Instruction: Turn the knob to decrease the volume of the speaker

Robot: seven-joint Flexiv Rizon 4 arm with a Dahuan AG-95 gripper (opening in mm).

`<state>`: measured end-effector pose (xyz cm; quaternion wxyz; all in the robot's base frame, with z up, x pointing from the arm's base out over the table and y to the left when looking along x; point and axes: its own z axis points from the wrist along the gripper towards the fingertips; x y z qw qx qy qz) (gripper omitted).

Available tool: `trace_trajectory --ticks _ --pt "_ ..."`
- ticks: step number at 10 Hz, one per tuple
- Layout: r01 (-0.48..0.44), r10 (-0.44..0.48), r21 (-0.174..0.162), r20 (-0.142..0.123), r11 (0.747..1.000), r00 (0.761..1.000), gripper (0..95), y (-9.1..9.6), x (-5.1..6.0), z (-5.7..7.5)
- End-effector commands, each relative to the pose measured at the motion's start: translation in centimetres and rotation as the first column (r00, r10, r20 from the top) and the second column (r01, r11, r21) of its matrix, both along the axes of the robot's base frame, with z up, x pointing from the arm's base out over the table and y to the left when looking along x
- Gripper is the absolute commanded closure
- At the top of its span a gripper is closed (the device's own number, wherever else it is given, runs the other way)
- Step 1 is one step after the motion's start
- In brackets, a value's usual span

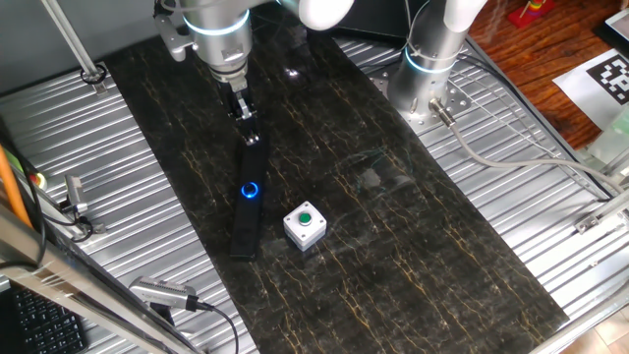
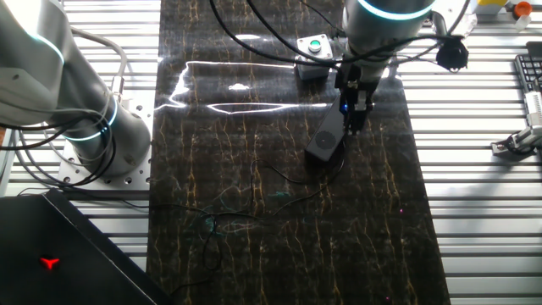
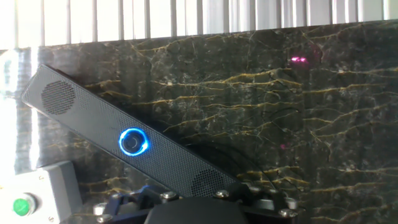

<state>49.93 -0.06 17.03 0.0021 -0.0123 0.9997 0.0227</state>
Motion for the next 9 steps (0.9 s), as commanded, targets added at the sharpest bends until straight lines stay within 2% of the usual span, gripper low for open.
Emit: trace_trajectory --ticks 1,9 --pt "-0.001 0.001 0.001 -0.001 1.000 1.000 95.0 0.06 0.07 -0.02" --pt "-0.019 0.019 0.003 -0.004 1.000 1.000 95.0 0.10 0.08 -0.03"
